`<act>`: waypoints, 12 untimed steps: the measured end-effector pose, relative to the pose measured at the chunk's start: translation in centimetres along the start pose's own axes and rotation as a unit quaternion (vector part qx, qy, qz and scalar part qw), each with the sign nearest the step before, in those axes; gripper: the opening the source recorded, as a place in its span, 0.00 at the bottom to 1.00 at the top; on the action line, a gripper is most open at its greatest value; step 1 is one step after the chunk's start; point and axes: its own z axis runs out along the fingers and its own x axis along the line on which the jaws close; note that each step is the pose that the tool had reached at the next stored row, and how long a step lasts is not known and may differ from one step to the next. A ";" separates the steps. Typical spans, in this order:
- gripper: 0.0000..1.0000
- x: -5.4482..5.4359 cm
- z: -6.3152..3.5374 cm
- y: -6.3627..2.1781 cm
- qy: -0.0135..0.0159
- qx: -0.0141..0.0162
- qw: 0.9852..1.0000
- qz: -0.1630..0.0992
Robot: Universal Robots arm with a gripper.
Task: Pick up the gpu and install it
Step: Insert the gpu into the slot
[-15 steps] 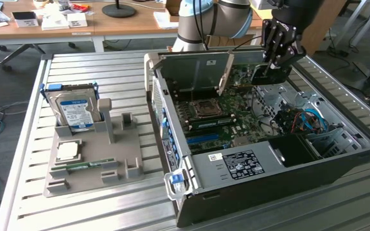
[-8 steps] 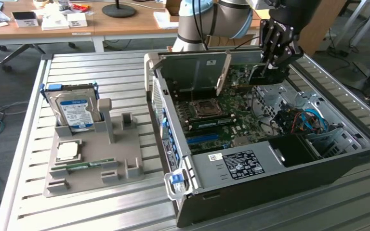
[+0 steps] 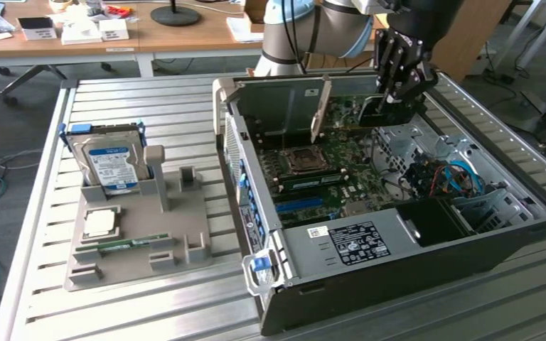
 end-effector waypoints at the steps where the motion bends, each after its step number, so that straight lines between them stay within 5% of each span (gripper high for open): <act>1: 0.27 0.0 0.03 0.13 0.000 0.000 1.000 0.000; 12: 0.27 0.1 0.38 0.73 0.001 0.000 1.000 0.002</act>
